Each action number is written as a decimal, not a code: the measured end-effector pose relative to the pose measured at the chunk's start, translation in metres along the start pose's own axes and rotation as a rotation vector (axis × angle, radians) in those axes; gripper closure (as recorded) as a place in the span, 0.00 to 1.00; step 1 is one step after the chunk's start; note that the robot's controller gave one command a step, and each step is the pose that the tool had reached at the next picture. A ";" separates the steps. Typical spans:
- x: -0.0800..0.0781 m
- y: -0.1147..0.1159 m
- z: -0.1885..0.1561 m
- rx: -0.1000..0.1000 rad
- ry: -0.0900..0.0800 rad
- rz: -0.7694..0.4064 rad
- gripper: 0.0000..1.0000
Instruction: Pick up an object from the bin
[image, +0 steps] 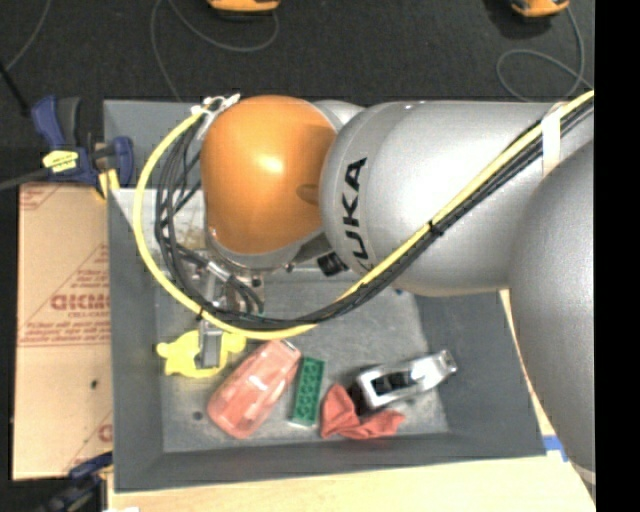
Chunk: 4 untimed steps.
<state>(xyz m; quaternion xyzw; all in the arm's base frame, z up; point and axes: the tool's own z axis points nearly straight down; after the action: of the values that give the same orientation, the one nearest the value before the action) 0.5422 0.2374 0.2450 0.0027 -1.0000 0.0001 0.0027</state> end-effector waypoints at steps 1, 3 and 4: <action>-0.001 -0.002 -0.004 -0.001 -0.006 0.005 0.00; -0.026 -0.051 0.087 0.001 -0.003 -0.069 0.00; -0.026 -0.049 0.107 -0.003 -0.012 -0.077 0.00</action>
Offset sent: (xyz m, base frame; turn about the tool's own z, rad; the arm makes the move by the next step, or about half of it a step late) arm 0.0118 -0.0498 -0.1750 -0.1290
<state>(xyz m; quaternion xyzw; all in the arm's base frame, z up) 0.5674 0.1888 0.1375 0.0412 -0.9991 -0.0013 -0.0035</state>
